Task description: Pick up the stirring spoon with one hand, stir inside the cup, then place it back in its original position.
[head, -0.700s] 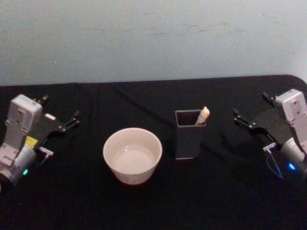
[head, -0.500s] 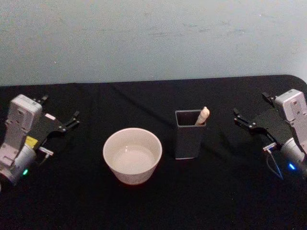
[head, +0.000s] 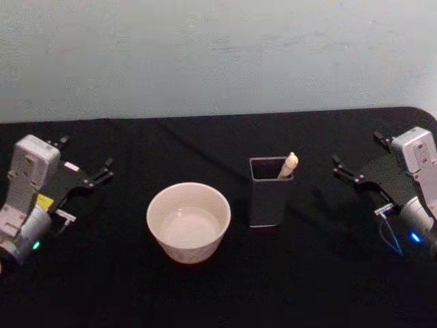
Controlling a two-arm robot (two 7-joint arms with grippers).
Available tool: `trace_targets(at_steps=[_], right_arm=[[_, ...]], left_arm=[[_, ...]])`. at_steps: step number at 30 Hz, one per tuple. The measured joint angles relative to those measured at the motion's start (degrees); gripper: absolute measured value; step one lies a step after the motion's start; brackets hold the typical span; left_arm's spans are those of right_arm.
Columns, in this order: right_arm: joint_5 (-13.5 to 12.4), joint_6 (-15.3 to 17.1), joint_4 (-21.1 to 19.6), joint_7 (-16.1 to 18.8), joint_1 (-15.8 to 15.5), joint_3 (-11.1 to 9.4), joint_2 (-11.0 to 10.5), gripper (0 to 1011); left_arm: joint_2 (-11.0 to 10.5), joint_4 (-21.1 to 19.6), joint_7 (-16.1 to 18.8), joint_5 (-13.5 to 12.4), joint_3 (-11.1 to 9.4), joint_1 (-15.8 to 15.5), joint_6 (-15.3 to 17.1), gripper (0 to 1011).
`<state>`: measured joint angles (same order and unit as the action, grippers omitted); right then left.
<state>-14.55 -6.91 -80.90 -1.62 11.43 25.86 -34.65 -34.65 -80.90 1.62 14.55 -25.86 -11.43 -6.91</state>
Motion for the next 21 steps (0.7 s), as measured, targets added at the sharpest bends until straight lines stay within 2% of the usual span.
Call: trace_targets(at_steps=[21], right_arm=[[0.0,0.0,0.0,0.0,0.0,0.0,0.0,1000]], left_arm=[[0.0,0.0,0.0,0.0,0.0,0.0,0.0,1001]])
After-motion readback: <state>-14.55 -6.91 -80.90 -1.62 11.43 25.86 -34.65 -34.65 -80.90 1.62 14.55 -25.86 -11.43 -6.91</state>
